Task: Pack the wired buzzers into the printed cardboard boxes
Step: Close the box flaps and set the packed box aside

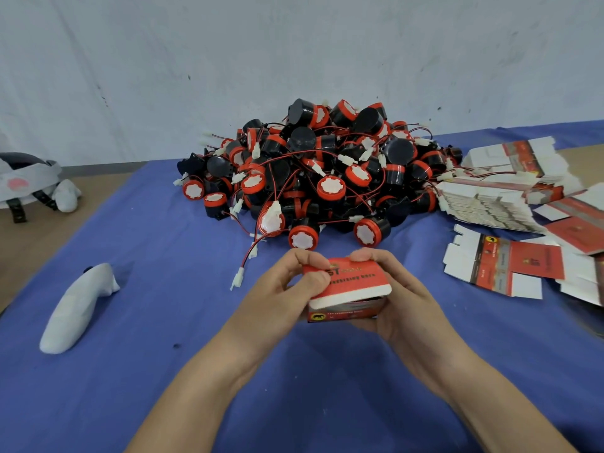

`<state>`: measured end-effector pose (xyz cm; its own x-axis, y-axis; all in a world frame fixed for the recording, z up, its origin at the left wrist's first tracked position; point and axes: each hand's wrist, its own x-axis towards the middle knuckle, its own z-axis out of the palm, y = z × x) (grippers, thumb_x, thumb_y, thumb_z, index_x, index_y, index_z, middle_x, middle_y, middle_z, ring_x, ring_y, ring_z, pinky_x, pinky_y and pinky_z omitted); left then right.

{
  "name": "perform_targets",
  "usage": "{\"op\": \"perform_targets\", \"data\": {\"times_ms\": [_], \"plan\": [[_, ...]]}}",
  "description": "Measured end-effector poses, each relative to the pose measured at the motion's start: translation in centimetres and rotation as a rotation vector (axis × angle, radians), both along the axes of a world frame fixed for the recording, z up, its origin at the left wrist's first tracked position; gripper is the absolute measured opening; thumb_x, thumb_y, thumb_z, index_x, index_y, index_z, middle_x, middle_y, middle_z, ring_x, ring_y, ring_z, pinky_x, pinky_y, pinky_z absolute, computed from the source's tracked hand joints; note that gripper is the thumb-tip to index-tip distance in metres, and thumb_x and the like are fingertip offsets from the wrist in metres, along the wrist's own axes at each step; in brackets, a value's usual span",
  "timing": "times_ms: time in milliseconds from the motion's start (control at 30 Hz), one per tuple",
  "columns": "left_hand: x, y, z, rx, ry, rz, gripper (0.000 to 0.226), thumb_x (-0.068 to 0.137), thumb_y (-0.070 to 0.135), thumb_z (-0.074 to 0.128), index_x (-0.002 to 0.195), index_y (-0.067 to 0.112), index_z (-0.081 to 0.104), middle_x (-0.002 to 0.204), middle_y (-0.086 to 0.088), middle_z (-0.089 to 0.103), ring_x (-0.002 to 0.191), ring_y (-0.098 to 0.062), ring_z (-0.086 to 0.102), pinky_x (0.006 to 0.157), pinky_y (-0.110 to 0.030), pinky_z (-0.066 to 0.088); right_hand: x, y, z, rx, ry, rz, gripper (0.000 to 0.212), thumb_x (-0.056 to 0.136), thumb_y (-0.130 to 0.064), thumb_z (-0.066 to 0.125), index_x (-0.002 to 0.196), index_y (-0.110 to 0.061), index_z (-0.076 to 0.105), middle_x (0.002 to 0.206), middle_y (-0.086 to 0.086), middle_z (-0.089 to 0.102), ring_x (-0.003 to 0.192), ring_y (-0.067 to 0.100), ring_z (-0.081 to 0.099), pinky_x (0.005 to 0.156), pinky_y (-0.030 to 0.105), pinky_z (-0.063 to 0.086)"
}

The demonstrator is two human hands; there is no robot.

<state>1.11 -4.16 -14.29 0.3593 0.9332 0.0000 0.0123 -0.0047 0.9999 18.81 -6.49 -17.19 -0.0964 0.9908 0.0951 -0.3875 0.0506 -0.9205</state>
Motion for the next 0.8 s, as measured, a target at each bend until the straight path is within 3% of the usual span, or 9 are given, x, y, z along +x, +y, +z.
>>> {"op": "perform_targets", "data": {"times_ms": [67, 167, 333, 400, 533, 667, 800], "plan": [[-0.4, 0.0, -0.1, 0.026, 0.009, 0.017, 0.016, 0.096, 0.023, 0.06, 0.087, 0.033, 0.069, 0.102, 0.005, 0.073, 0.099, -0.021, 0.071, 0.091, -0.046, 0.059, 0.0, 0.0, 0.2, -0.03, 0.025, 0.027, 0.019, 0.092, -0.03, 0.056, 0.1, -0.029, 0.073, 0.116, 0.013, 0.073, 0.108, 0.034, 0.071, 0.087, 0.045, 0.061], [-0.6, 0.0, 0.1, 0.028, -0.007, 0.021, 0.012, 0.087, 0.028, 0.059, 0.083, 0.034, 0.069, 0.095, 0.007, 0.072, 0.095, -0.018, 0.071, 0.085, -0.037, 0.059, -0.1, 0.2, 0.5, -0.06, 0.038, -0.001, 0.024, 0.089, -0.038, 0.055, 0.097, -0.027, 0.074, 0.117, 0.013, 0.072, 0.109, 0.035, 0.07, 0.092, 0.052, 0.058], [-0.2, -0.3, 0.2, 0.095, 0.027, 0.042, 0.033, 0.102, 0.011, 0.049, 0.089, 0.032, 0.071, 0.098, 0.005, 0.072, 0.097, -0.021, 0.069, 0.087, -0.04, 0.058, -0.3, -0.2, 0.5, 0.034, -0.067, 0.006, 0.03, 0.079, -0.037, 0.074, 0.108, -0.03, 0.069, 0.111, -0.001, 0.072, 0.105, 0.028, 0.072, 0.084, 0.039, 0.061], [-0.1, -0.6, 0.4, 0.151, 0.031, 0.02, 0.029, 0.102, 0.013, 0.049, 0.096, 0.032, 0.07, 0.099, 0.006, 0.072, 0.092, -0.014, 0.071, 0.083, -0.031, 0.059, -0.3, -0.2, 0.6, 0.045, -0.069, 0.007, 0.032, 0.082, -0.033, 0.08, 0.111, -0.032, 0.067, 0.111, -0.003, 0.072, 0.103, 0.028, 0.073, 0.083, 0.036, 0.06], [0.0, -0.9, 0.6, 0.228, 0.061, -0.016, 0.01, 0.096, 0.035, 0.059, 0.102, 0.038, 0.067, 0.099, 0.009, 0.071, 0.089, -0.007, 0.071, 0.075, -0.017, 0.055, 0.0, -0.2, 0.6, 0.061, -0.078, 0.013, 0.033, 0.083, -0.03, 0.072, 0.115, -0.035, 0.067, 0.112, -0.002, 0.073, 0.104, 0.027, 0.072, 0.085, 0.035, 0.06], [-0.3, -1.0, 0.6, 0.275, 0.078, -0.029, 0.029, 0.078, 0.059, 0.061, 0.101, 0.043, 0.067, 0.103, 0.012, 0.072, 0.096, -0.011, 0.07, 0.08, -0.021, 0.056, 0.2, -0.4, 0.8, 0.082, -0.082, 0.02, 0.039, 0.08, -0.036, 0.079, 0.117, -0.034, 0.066, 0.114, 0.0, 0.072, 0.104, 0.028, 0.072, 0.084, 0.036, 0.06], [-0.7, -1.0, 0.6, 0.327, 0.1, -0.049, 0.028, 0.077, 0.059, 0.066, 0.102, 0.046, 0.069, 0.106, 0.016, 0.072, 0.1, -0.008, 0.069, 0.084, -0.019, 0.055, 0.2, -0.4, 1.0, 0.107, -0.085, 0.023, 0.051, 0.074, -0.047, 0.085, 0.118, -0.031, 0.065, 0.115, 0.003, 0.071, 0.104, 0.031, 0.072, 0.084, 0.037, 0.061]]}}
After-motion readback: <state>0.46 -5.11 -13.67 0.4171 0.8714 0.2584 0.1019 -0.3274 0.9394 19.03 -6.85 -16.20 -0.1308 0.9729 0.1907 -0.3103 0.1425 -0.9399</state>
